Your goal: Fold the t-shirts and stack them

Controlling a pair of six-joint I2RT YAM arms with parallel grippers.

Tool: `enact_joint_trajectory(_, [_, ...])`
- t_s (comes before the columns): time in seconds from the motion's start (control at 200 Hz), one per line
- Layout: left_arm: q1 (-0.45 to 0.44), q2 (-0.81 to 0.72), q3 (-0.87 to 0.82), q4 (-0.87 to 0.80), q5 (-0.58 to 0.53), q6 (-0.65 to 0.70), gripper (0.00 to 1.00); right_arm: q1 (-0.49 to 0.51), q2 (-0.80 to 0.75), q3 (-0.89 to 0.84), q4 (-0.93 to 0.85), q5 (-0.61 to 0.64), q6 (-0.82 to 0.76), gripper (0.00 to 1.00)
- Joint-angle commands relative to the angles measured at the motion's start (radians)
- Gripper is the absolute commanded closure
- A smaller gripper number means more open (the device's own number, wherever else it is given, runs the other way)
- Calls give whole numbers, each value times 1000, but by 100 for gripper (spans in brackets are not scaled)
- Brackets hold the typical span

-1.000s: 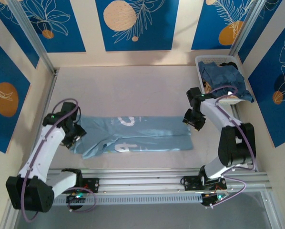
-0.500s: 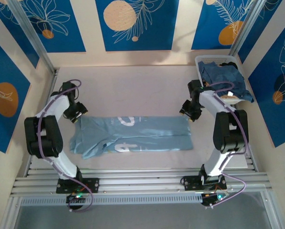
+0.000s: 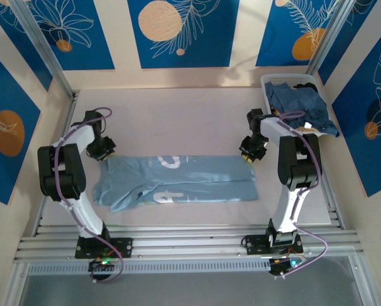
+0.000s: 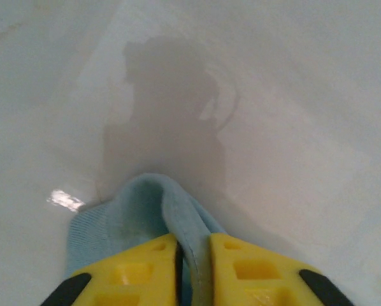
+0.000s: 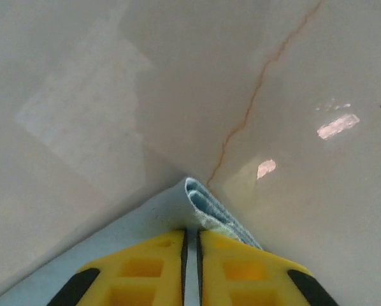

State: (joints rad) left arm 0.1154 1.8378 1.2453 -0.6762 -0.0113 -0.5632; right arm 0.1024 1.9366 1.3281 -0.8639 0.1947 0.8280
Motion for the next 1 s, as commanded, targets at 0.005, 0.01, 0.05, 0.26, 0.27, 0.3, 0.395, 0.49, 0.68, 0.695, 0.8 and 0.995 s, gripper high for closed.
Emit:
enact_joint_trajectory(0.005, [37,-22,-24,-10,-39,31,87,-1,24,39,-62,42,34,95])
enact_joint_trajectory(0.01, [39,-22,-25,-10,-39,31,87,-1,26,40,-63,44,34,96])
enact_joint_trajectory(0.05, [46,-34,-30,-17,-43,34,88,0,32,49,-75,60,41,100])
enact_joint_trajectory(0.26, [61,-113,-72,-45,-70,39,81,1,40,60,-92,93,51,100])
enact_joint_trajectory(0.27, [62,-114,-72,-49,-74,38,80,2,39,60,-92,91,49,100])
enact_joint_trajectory(0.3, [63,-114,-71,-70,-79,34,76,4,38,65,-92,90,42,100])
enact_joint_trajectory(0.395, [61,-143,-81,-100,-86,28,67,28,21,95,-107,119,16,95])
enact_joint_trajectory(0.49, [45,-250,-107,-139,-133,7,58,58,-33,109,-110,156,-13,81])
enact_joint_trajectory(0.68, [-167,-451,-217,-241,-94,-26,52,139,-166,62,-42,84,-95,63])
enact_joint_trajectory(0.695, [-192,-466,-235,-243,-84,-37,52,145,-174,54,-30,65,-102,62])
enact_joint_trajectory(0.8, [-347,-563,-342,-247,-27,-156,43,196,-201,21,12,-70,-117,58])
enact_joint_trajectory(0.995, [-525,-570,-397,-195,69,-167,38,269,-191,-9,57,-227,-96,56])
